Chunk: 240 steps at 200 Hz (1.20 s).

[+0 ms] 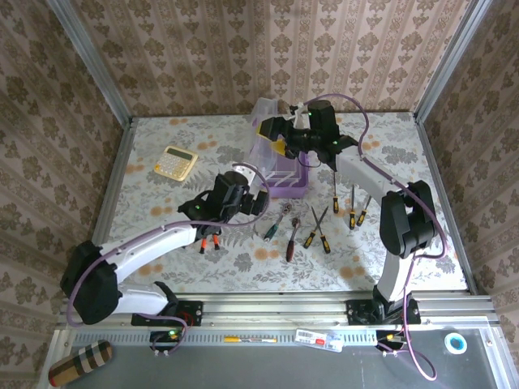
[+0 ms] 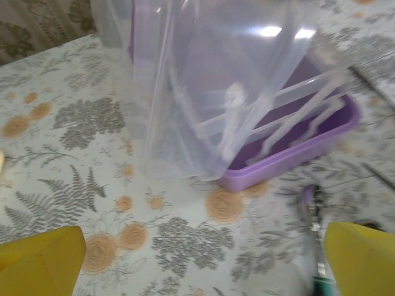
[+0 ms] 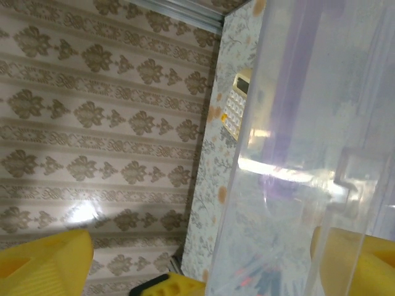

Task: Pack the tool kit

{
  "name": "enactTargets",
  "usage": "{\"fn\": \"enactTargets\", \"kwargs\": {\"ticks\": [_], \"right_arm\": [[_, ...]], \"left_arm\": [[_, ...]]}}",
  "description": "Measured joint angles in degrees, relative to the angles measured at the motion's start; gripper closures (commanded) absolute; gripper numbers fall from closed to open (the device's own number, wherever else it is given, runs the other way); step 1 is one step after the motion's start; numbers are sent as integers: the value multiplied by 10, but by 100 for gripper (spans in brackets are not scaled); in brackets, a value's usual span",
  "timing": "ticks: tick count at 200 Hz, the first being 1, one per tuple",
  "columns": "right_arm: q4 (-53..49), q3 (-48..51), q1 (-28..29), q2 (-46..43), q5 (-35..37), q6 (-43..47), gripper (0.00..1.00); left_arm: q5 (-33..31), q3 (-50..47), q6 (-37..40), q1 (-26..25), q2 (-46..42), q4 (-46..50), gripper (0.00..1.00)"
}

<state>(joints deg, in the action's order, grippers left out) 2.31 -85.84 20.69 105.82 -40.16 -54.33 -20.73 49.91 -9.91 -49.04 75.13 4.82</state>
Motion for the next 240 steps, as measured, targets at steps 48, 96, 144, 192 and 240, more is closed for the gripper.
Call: {"fn": "enactTargets", "kwargs": {"ticks": [48, 96, 144, 192, 240], "right_arm": [[38, 1, -6, 11, -6, -43, 7], [54, 1, -6, 17, -9, -59, 7], [66, 2, -7, 19, -10, -62, 7], [82, 11, -10, 19, -12, -68, 8], [87, 12, -14, 19, -21, -73, 8]], "left_arm": [[-28, 7, 46, 8, 59, -115, 0], [-42, 19, 46, 17, 100, -179, 0], [-43, 48, 47, 28, 141, -202, 0], [-42, 56, 54, 31, 156, -223, 14], [-40, 56, 66, 38, 156, -237, 28]]}}
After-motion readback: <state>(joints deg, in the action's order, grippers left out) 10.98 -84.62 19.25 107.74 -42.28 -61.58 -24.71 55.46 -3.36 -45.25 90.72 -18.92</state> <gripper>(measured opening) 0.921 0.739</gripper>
